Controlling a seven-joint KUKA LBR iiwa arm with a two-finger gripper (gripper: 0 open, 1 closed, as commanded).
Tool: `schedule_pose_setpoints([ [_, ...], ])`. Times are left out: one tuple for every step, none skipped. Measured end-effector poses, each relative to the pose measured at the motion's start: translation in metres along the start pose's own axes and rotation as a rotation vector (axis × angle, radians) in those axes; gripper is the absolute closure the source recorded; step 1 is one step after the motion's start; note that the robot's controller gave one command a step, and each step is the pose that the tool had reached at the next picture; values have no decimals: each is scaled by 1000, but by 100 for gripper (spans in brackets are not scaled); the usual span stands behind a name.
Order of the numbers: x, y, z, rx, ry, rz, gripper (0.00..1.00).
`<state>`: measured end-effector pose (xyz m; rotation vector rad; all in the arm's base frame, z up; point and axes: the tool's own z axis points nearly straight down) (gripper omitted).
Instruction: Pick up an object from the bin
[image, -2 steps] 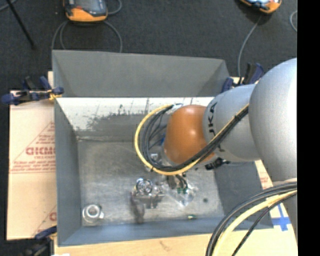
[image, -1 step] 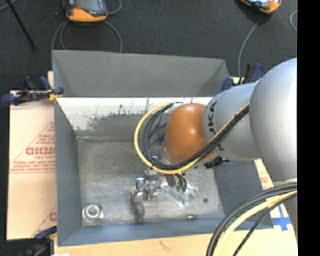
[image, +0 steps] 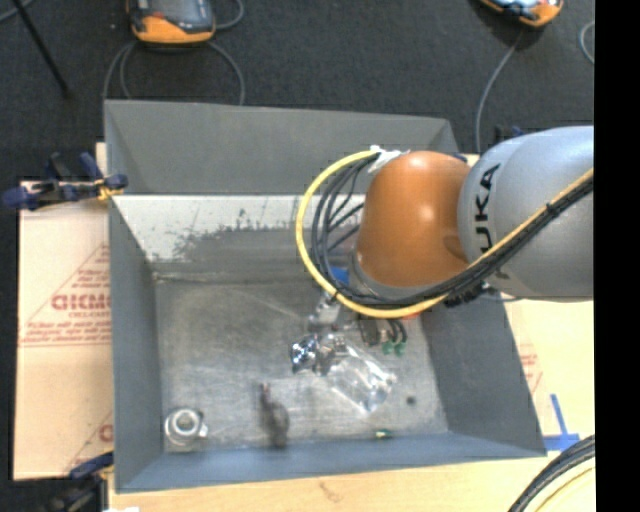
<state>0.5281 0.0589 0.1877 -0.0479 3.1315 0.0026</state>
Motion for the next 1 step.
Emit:
schedule_pose_setpoints([
  [-3,-95,-52,5,3,-226,100],
])
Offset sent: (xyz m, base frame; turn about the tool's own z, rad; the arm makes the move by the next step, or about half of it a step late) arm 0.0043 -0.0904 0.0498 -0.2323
